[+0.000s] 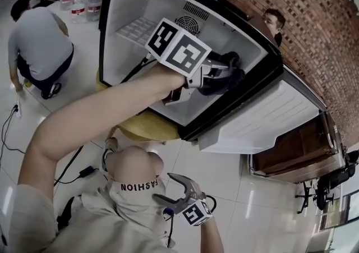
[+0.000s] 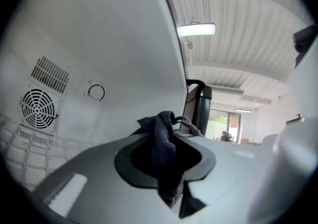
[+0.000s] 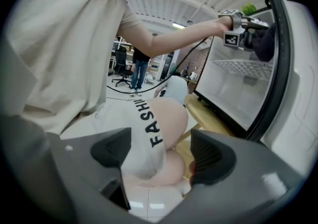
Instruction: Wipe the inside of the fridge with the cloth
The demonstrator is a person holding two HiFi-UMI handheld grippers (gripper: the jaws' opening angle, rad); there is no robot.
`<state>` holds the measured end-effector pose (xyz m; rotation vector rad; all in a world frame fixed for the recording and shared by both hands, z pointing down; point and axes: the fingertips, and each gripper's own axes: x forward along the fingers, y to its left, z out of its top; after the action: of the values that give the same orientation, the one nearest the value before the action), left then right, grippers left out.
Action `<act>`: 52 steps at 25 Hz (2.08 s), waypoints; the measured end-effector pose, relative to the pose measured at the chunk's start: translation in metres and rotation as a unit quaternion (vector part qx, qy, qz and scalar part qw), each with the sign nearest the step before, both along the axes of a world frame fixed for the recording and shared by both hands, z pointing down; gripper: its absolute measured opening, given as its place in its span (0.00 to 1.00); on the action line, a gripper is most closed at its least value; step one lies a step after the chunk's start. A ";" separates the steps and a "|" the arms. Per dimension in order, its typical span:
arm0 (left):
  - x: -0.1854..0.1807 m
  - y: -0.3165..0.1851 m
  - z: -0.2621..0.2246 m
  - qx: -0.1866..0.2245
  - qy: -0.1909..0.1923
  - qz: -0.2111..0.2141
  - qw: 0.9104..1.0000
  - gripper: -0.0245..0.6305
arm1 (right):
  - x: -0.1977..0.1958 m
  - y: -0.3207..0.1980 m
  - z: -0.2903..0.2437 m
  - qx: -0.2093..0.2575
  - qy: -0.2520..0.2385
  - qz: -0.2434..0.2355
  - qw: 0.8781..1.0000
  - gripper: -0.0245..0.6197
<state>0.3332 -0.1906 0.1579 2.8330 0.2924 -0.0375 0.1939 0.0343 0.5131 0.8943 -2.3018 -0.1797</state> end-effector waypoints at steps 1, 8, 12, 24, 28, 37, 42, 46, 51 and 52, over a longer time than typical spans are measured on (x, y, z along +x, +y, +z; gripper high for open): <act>-0.005 -0.006 -0.001 -0.007 0.006 -0.015 1.000 0.16 | 0.000 -0.002 0.001 -0.001 -0.001 0.000 1.000 0.63; 0.026 -0.102 0.011 0.039 -0.053 -0.203 0.977 0.17 | 0.003 -0.006 0.013 -0.008 -0.011 0.020 1.000 0.63; 0.066 -0.114 0.023 0.080 -0.101 -0.211 0.969 0.17 | 0.007 -0.003 0.013 -0.002 0.016 0.031 0.999 0.62; 0.040 -0.049 0.045 -0.038 -0.141 -0.071 0.987 0.15 | 0.005 0.002 0.007 0.004 0.016 0.028 0.999 0.62; -0.005 0.023 0.043 -0.035 -0.089 0.020 0.995 0.16 | -0.001 -0.007 0.005 0.009 0.013 0.017 1.000 0.62; -0.034 0.007 0.150 -0.006 -0.016 -0.088 0.996 0.16 | 0.002 0.000 0.004 0.004 0.019 0.028 0.999 0.61; -0.009 -0.051 0.189 -0.031 0.001 -0.146 0.989 0.15 | -0.003 0.006 0.007 -0.001 0.017 0.027 0.999 0.61; 0.015 -0.085 0.199 -0.050 0.028 -0.172 0.983 0.15 | -0.005 0.007 0.011 -0.009 0.009 0.029 1.000 0.59; 0.043 -0.118 0.183 -0.090 0.081 -0.180 0.976 0.15 | -0.004 0.008 0.013 -0.018 -0.006 0.030 0.999 0.57; 0.048 -0.124 0.178 -0.098 0.092 -0.178 0.975 0.15 | -0.005 0.008 0.014 -0.018 -0.007 0.030 0.999 0.56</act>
<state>0.3812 -0.3145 0.3357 2.6500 -0.1750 -0.3844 0.1894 0.0426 0.5266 0.9486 -2.2802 -0.1049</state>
